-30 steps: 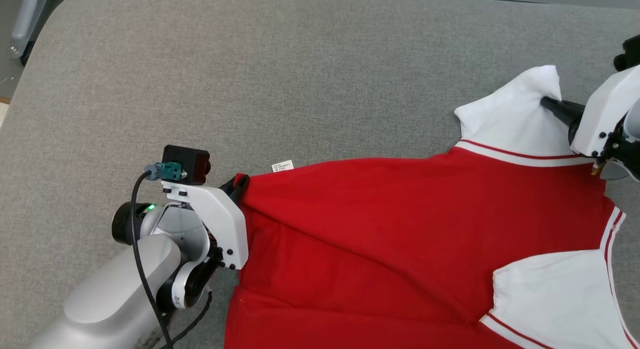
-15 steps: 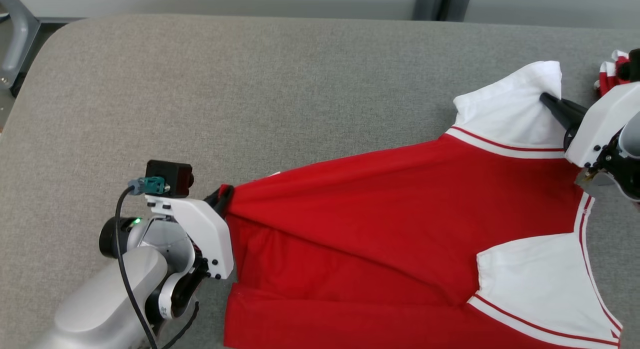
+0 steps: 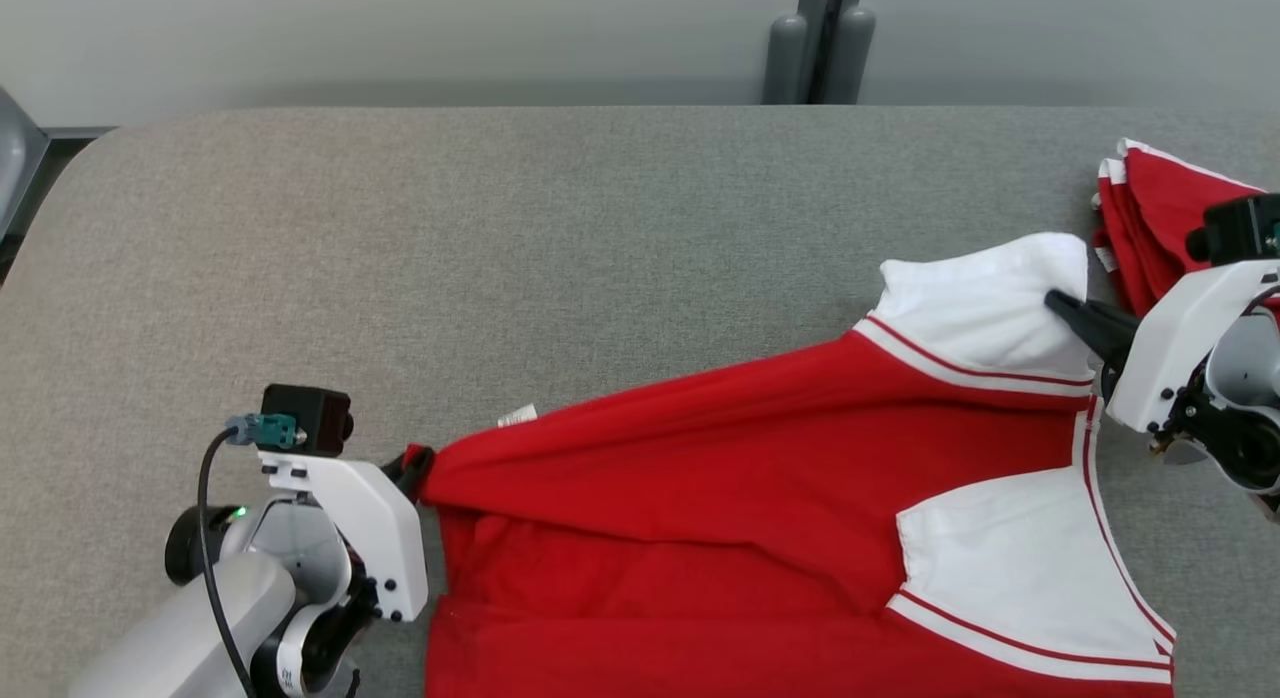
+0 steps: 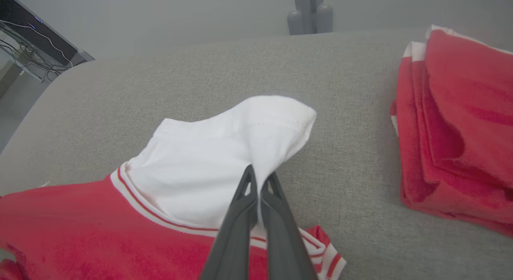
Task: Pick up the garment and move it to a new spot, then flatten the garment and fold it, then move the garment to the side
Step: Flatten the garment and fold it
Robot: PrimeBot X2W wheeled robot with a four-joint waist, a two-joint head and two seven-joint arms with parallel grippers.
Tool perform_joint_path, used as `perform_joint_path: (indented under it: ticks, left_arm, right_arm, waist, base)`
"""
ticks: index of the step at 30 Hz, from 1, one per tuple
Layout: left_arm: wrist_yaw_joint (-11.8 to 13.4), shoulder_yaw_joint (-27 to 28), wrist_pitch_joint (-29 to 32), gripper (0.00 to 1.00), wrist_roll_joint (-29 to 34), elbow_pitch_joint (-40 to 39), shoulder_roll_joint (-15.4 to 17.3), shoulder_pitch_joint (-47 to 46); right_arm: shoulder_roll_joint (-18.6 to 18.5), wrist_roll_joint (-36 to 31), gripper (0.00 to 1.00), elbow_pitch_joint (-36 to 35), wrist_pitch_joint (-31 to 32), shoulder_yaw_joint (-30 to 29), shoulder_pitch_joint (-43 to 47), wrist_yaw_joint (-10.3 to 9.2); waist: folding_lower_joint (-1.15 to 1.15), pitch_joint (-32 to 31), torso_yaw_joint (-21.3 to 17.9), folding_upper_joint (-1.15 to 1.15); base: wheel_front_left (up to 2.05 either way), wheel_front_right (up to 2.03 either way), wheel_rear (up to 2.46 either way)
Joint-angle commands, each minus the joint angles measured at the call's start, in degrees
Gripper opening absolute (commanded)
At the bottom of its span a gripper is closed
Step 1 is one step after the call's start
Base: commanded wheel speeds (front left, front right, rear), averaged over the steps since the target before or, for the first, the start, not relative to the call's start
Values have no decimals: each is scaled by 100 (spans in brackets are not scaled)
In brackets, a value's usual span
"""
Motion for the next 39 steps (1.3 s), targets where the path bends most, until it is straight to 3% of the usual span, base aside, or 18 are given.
perform_joint_path:
  ticks: [1,21,39]
  left_arm:
    - [-27,-14,55,0,-54,-7,58,89]
    - [182,-246,540,0,-215,-702,503,594]
    - [177,-416,794,0,-395,-830,557,884]
  right_arm:
    - [-48,71,0,-2,26,0,79,0]
    - [-297,326,0,-487,568,285,803,0]
    - [-330,548,0,-580,817,324,1389,0]
  waist:
    - [0,-59,-56,0]
    - [0,-627,-277,0]
    - [0,-831,-418,0]
  base:
    - [0,0,0]
    - [0,0,0]
    - [0,0,0]
